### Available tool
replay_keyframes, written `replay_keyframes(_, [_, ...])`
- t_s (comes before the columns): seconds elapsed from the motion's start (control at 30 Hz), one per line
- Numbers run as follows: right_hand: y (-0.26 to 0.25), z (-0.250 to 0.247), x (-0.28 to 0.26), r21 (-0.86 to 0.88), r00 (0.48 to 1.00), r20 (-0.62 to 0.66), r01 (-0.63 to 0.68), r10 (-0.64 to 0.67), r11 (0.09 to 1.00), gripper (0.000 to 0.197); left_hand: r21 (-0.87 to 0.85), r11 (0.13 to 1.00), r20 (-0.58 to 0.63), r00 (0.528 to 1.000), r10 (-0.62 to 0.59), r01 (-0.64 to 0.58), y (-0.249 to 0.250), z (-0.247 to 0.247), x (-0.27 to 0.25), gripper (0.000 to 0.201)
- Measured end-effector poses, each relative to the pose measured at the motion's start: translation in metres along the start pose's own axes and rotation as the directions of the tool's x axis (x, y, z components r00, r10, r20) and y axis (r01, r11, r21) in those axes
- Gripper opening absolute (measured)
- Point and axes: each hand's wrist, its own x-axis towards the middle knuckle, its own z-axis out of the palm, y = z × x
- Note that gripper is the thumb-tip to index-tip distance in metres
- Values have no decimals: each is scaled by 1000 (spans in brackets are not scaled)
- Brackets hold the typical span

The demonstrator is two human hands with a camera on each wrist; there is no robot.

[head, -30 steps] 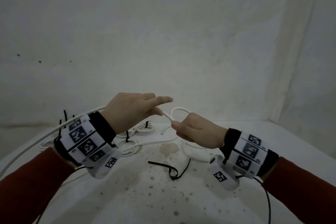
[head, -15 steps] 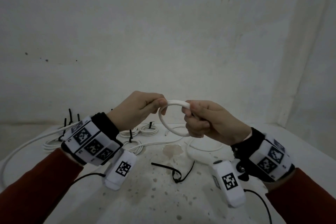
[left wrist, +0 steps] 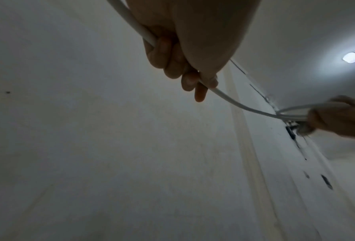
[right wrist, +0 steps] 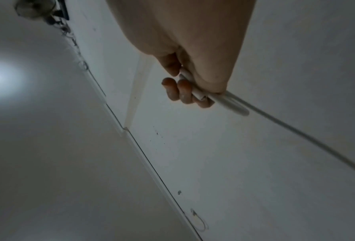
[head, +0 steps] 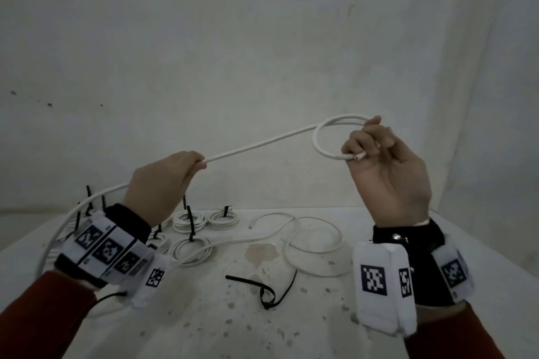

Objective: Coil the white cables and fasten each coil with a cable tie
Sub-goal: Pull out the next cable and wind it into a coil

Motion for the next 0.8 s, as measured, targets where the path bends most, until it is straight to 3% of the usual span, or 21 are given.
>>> replay_keyframes(0.07, [4, 4, 8, -70, 990, -56, 128, -132, 989, 31, 98, 989, 10, 993, 114, -114, 8, 4, 0, 18])
replay_keyframes(0.2, [15, 8, 29, -252, 945, -77, 291, -318, 923, 28, 158, 924, 55, 938, 343, -347, 31, 2, 4, 12])
replay_keyframes(0.27, [23, 6, 37, -405, 917, -74, 332, -392, 852, 25, 162, 892, 60, 906, 419, -423, 45, -3, 7, 18])
replay_keyframes(0.3, [29, 5, 39, -533, 902, -44, 342, -428, 774, 22, 151, 878, 64, 891, 450, -455, 52, -6, 8, 23])
replay_keyframes(0.37, [41, 2, 39, -797, 901, 106, 329, -420, 506, 12, 124, 860, 66, 869, 491, -496, 62, -11, 12, 37])
replay_keyframes(0.43, [48, -4, 33, -948, 942, 237, 278, -237, 155, 10, 118, 851, 73, 859, 506, -511, 67, -17, 15, 44])
replay_keyframes(0.5, [48, -12, 27, -940, 962, 269, 271, 42, -207, 11, 142, 846, 88, 858, 507, -514, 65, -23, 18, 31])
replay_keyframes(0.57, [45, -16, 20, -847, 938, 185, 303, 292, -437, 9, 173, 843, 95, 861, 500, -509, 58, -29, 21, 24])
replay_keyframes(0.6, [44, -17, 17, -818, 919, 129, 311, 372, -484, 11, 181, 843, 99, 862, 497, -507, 53, -30, 23, 23])
replay_keyframes(0.67, [44, -17, 12, -842, 889, 40, 276, 456, -463, 19, 174, 843, 104, 861, 499, -509, 45, -30, 24, 21])
replay_keyframes(0.8, [45, -13, 2, -964, 883, 10, 134, 469, -232, 47, 84, 885, 53, 889, 455, -458, 39, -26, 28, 18])
